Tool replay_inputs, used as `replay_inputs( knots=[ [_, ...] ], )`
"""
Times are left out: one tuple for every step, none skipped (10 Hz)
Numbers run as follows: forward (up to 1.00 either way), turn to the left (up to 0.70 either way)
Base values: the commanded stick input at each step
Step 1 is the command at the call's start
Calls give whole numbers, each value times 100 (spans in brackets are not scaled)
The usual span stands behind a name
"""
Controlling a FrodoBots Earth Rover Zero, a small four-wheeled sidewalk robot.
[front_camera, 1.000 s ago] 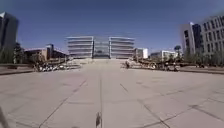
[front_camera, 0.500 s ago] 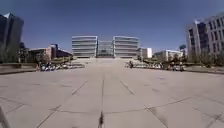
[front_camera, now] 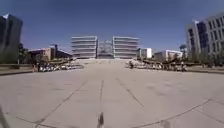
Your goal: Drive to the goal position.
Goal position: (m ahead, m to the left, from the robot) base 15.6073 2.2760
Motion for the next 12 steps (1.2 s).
replay_inputs(
  knots=[
    [70,-1],
    [70,-1],
    [70,-1],
    [70,-1],
    [70,-1],
    [70,-1],
    [70,-1],
    [70,-1],
    [70,-1],
    [70,-1],
    [70,-1],
    [70,0]
  ],
)
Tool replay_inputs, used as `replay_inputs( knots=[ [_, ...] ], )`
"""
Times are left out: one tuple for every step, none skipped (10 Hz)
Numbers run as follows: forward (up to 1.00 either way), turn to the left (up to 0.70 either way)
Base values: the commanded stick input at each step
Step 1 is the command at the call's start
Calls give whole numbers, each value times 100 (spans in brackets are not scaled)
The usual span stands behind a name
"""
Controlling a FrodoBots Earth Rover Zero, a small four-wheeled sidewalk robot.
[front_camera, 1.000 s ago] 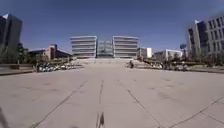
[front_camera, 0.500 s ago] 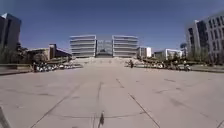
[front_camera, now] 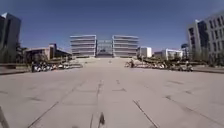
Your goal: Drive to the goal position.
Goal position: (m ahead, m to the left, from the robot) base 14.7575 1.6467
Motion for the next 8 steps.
replay_inputs(
  knots=[
    [70,0],
    [70,3],
    [70,9],
    [70,11],
    [70,7],
    [70,0],
    [70,-1],
    [70,-1]
  ],
)
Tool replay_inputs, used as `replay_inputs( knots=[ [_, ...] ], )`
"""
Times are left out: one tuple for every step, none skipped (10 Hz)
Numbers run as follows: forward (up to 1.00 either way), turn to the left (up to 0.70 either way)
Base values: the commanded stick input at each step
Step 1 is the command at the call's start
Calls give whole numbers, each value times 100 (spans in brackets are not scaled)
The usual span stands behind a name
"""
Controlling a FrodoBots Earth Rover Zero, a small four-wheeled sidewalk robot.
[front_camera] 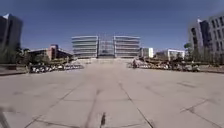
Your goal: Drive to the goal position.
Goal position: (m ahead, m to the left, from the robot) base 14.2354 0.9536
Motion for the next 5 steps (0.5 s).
replay_inputs(
  knots=[
    [70,-1],
    [70,-1],
    [70,-1],
    [70,-1],
    [70,-1]
  ],
)
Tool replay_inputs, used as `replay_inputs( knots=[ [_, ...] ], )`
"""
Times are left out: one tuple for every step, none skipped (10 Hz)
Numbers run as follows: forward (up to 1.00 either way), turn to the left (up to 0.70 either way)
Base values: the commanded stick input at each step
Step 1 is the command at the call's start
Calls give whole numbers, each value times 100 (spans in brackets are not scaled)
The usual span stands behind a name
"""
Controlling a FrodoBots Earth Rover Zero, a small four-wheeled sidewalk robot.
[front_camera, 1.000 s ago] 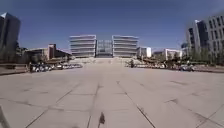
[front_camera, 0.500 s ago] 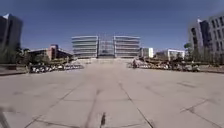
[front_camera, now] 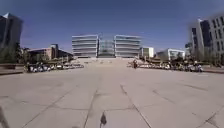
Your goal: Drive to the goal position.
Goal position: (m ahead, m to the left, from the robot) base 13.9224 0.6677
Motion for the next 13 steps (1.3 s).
replay_inputs(
  knots=[
    [70,-1],
    [70,-1],
    [70,-1],
    [70,-1],
    [70,-1],
    [70,-1],
    [70,-1],
    [70,-1],
    [70,-1],
    [70,-1],
    [70,-1],
    [70,-1],
    [70,-1]
  ],
)
